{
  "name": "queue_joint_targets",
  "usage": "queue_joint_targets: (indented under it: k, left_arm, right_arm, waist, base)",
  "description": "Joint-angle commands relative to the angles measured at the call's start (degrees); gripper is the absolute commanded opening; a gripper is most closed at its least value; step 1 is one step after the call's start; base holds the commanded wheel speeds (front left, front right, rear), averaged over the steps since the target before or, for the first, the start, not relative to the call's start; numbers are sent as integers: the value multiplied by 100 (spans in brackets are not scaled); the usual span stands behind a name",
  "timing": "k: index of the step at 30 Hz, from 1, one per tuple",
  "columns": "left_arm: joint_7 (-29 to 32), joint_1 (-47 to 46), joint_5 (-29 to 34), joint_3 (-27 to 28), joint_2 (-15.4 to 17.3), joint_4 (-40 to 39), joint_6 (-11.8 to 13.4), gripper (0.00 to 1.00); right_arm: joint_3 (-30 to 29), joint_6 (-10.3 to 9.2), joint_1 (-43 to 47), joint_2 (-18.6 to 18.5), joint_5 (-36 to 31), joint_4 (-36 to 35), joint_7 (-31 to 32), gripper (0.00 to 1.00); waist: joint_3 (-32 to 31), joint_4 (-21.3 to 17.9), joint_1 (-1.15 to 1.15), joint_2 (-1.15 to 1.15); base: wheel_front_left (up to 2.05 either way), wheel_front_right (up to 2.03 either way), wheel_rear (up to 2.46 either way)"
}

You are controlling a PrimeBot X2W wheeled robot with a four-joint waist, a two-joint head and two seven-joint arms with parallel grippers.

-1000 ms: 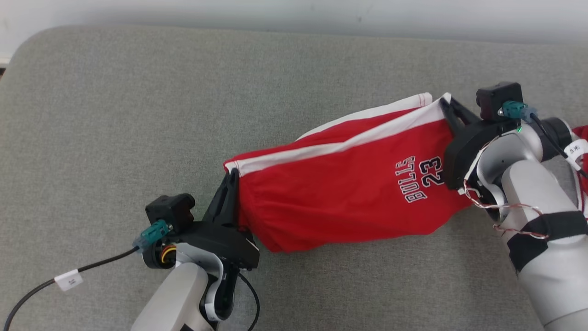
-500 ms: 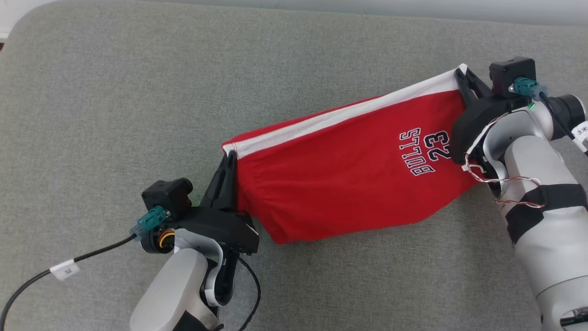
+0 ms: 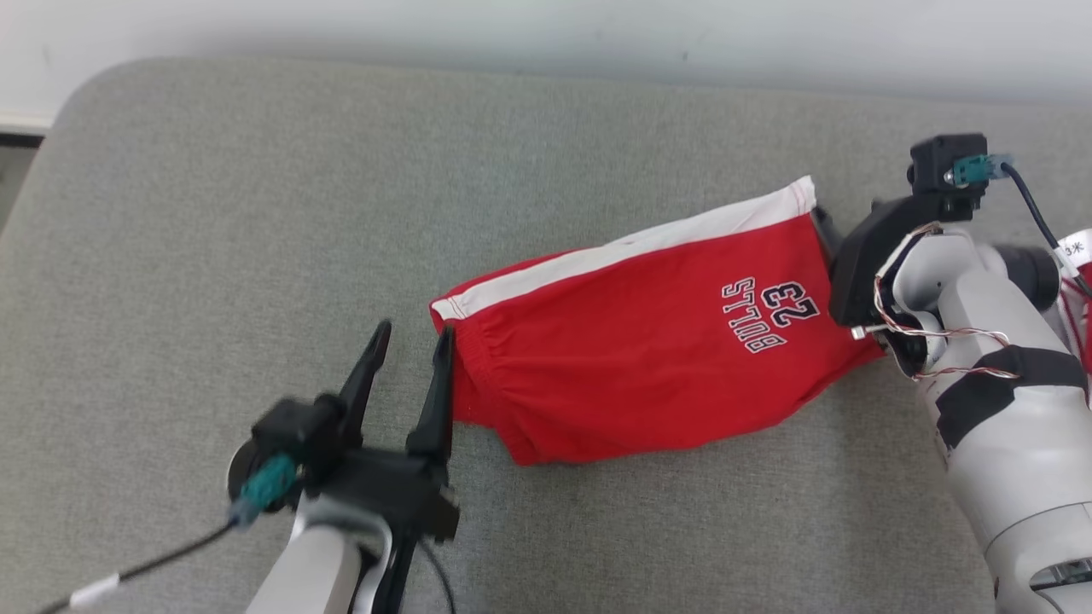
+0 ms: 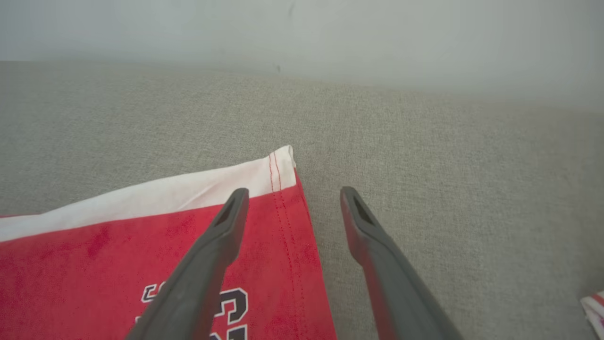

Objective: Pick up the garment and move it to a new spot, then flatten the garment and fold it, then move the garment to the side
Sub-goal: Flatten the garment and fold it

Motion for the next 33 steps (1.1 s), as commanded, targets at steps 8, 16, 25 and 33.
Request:
queue_joint_targets:
  k: [8, 16, 25, 33]
  left_arm:
    - [-19, 1503, 802, 300, 395, -1139, -14, 100]
    - [-19, 2053, 991, 379, 447, -1578, 64, 100]
    - [-19, 2129, 1062, 379, 393, -1676, 38, 100]
    - [-19, 2137, 1026, 454, 314, -1753, 2, 100]
  right_arm:
    - [-343, -15, 313, -286, 185, 414, 987, 100]
    - [-910, -14, 351, -364, -70, 629, 944, 100]
    - [-1376, -15, 299, -307, -605, 911, 1089, 100]
    - [-1696, 7, 461, 75, -914, 1266, 1734, 100]
  waist:
    - [-516, 90, 0, -1]
    - [-366, 385, 0, -1]
    - [-235, 651, 0, -1]
    - [-182, 799, 0, -1]
  base:
    - [0, 0, 0]
    - [0, 0, 0]
    - [0, 0, 0]
    - [0, 0, 0]
